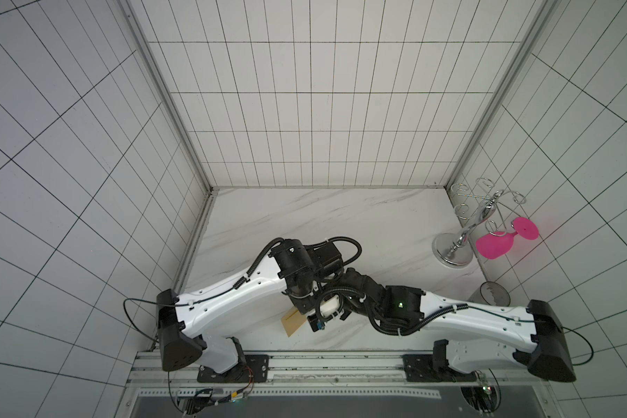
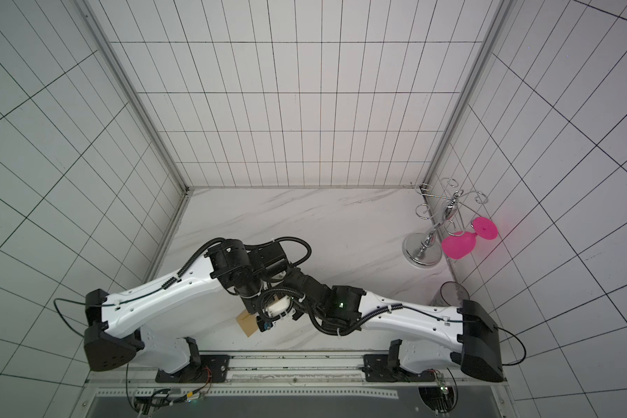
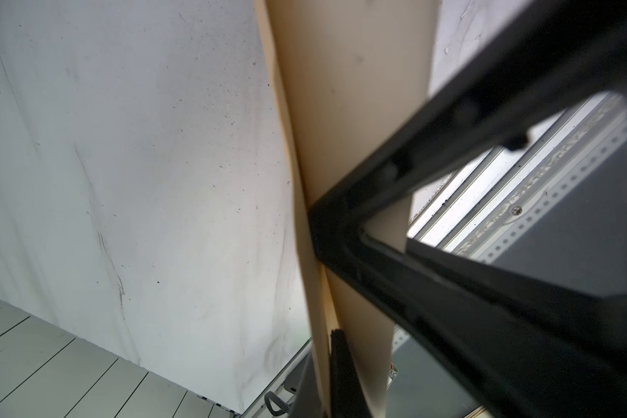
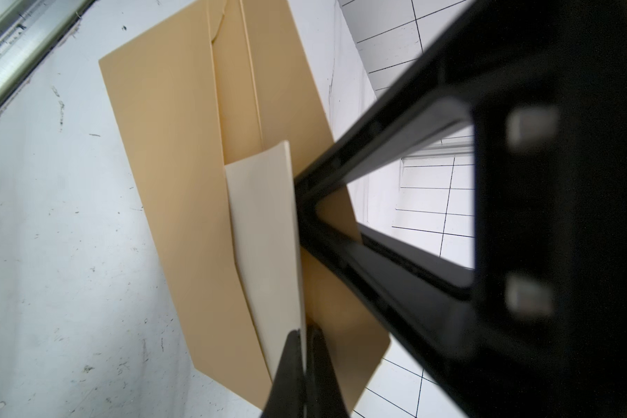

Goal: Fold the letter paper in half and place it into the envelope
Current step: Place the letter paper in the envelope.

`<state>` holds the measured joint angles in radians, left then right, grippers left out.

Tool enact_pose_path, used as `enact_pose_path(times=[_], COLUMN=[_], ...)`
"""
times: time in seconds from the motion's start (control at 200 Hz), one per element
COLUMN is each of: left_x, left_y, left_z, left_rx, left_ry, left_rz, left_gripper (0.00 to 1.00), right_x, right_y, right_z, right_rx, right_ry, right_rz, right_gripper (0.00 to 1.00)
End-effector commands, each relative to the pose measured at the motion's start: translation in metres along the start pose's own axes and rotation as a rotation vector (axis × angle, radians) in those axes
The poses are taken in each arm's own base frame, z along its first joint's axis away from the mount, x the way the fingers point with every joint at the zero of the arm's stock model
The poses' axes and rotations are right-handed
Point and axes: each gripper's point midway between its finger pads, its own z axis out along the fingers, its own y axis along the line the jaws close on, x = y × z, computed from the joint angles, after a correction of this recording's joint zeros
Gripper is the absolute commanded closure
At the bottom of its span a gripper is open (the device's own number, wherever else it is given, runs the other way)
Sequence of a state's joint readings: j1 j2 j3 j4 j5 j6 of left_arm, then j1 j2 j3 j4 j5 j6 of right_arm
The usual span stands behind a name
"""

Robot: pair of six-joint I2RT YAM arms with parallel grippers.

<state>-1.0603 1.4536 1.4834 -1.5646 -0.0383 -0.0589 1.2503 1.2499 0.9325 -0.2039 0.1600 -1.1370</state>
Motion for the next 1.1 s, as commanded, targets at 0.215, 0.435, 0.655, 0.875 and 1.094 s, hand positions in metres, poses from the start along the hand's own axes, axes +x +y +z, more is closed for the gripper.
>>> enact_pose_path(times=[0.215, 0.435, 0.655, 0.875, 1.094], left_x=[-0.07, -0.073, -0.078, -0.076, -0.074], left_y=[-0.052, -0.048, -0.05, -0.05, -0.047], left_z=[-0.036, -0.042, -0.05, -0.045, -0.043], left_rx=[0.184, 0.169, 0.183, 0.181, 0.189], left_ry=[-0.321, -0.34, -0.369, -0.329, -0.316], left_rz=[0.15, 0.152, 0.152, 0.157, 0.153], left_gripper=[1.0, 1.0, 1.0, 1.0, 1.0], right_x=[-0.02, -0.012, -0.005, 0.008, 0.021], right_y=[-0.001, 0.016, 0.035, 0.054, 0.057], right_z=[-0.003, 0.003, 0.012, 0.016, 0.017], right_rx=[-0.064, -0.114, -0.164, -0.224, -0.243], right_ry=[-0.114, -0.086, -0.063, -0.005, 0.054], right_rz=[0.06, 0.063, 0.063, 0.0, -0.039], right_gripper=[1.0, 1.0, 1.0, 1.0, 1.0])
